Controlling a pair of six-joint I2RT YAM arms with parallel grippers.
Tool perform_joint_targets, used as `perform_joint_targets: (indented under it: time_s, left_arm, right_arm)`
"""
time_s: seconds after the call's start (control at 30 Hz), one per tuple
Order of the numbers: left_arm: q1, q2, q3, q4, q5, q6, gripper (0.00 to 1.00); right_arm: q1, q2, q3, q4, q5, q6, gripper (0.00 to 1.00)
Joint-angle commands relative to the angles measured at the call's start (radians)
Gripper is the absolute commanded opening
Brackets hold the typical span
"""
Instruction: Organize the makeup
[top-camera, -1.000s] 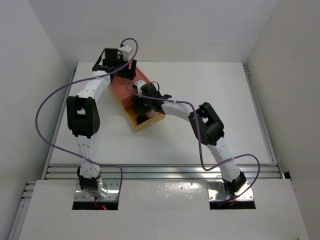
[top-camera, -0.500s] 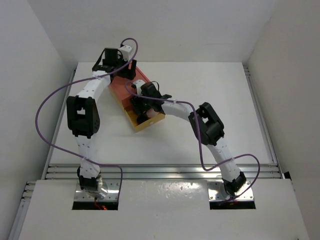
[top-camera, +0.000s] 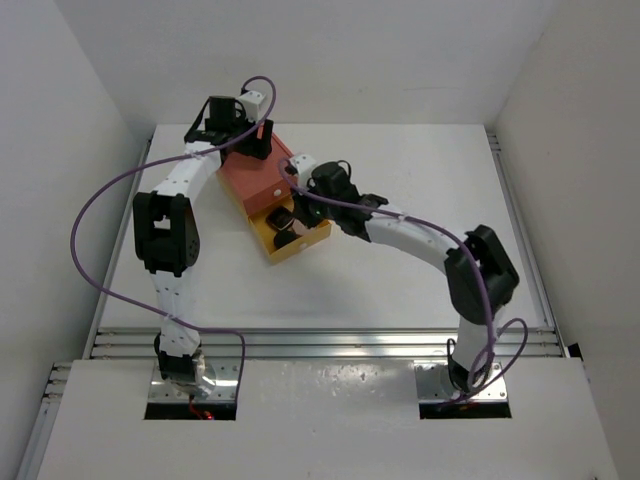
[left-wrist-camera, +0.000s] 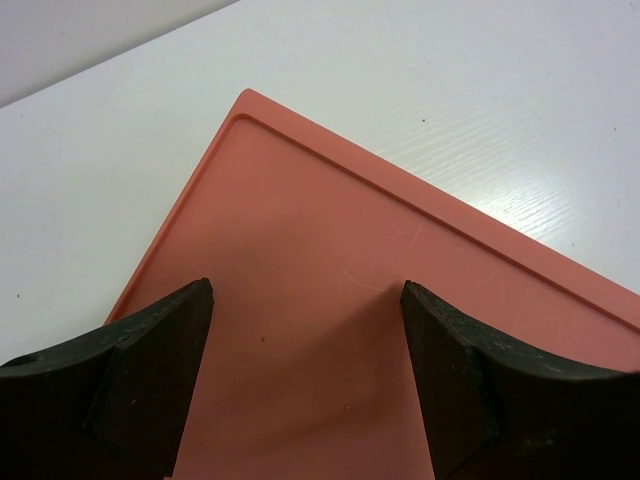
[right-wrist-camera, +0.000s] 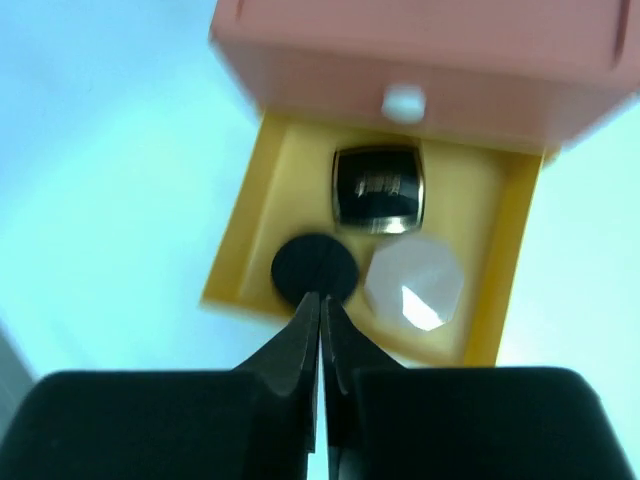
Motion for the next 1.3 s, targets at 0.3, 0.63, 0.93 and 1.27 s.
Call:
perform_joint_targets:
  time_s: [0.3, 0.63, 0.93, 1.27]
  left_arm:
    - [0.021, 0.065, -0.054, -0.136, -0.014, 0.006, 0.82]
    - [0.021, 0.065, -0.054, -0.136, -0.014, 0.015, 0.82]
    - [0.021, 0.074, -0.074, -0.136, 0.006, 0.024, 0.82]
    - [0.03, 0.074, -0.083, -0.136, 0.026, 0.024, 0.82]
  right_arm:
    - [0.001, -0.05, -0.349, 0.179, -0.022, 0.087, 0.0]
    - [-0.041, 0.233, -0.035, 0.343, 0.07, 0.198, 0.0]
    - [-0.051, 0.386, 0.116, 0.393, 0.18, 0.222, 0.0]
    - [-0.048, 0.403, 0.128, 0.467, 0.232, 0.225, 0.0]
